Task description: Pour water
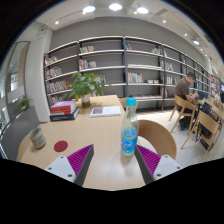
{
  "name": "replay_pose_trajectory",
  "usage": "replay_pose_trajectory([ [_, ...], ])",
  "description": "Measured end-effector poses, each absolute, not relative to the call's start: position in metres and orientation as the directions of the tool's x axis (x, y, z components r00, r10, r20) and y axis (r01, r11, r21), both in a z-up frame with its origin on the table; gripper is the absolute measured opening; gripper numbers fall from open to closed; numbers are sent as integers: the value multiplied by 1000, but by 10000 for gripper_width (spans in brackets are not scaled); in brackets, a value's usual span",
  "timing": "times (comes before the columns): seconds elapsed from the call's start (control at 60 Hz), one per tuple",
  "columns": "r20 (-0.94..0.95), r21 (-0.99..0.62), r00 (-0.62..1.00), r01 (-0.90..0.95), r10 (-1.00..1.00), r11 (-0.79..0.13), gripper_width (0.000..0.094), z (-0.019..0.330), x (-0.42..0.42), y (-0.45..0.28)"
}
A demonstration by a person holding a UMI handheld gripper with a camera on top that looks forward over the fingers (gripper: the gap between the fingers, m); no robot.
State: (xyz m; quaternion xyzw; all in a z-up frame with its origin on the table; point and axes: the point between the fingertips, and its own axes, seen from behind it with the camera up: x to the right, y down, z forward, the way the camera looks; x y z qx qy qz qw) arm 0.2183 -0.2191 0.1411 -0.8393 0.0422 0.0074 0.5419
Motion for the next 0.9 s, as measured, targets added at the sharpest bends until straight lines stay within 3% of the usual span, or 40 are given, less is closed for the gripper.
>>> replay_pose_trajectory([
  [0.4,-25,-946,993,-61,-116,-318,832,104,298,-83],
  [0.5,-2,-959,994,-33,-110,-283,719,100,296,-66],
  [0.533,-9,-962,995,-37,-103,-270,657,98,290,-61],
  [0.55,-15,-963,995,-41,-98,-265,553,97,288,-58],
  [0.717,19,-978,987,-15,-160,-208,376,101,290,-53],
  [0.9,169,-964,970,127,-173,-232,340,106,275,-46],
])
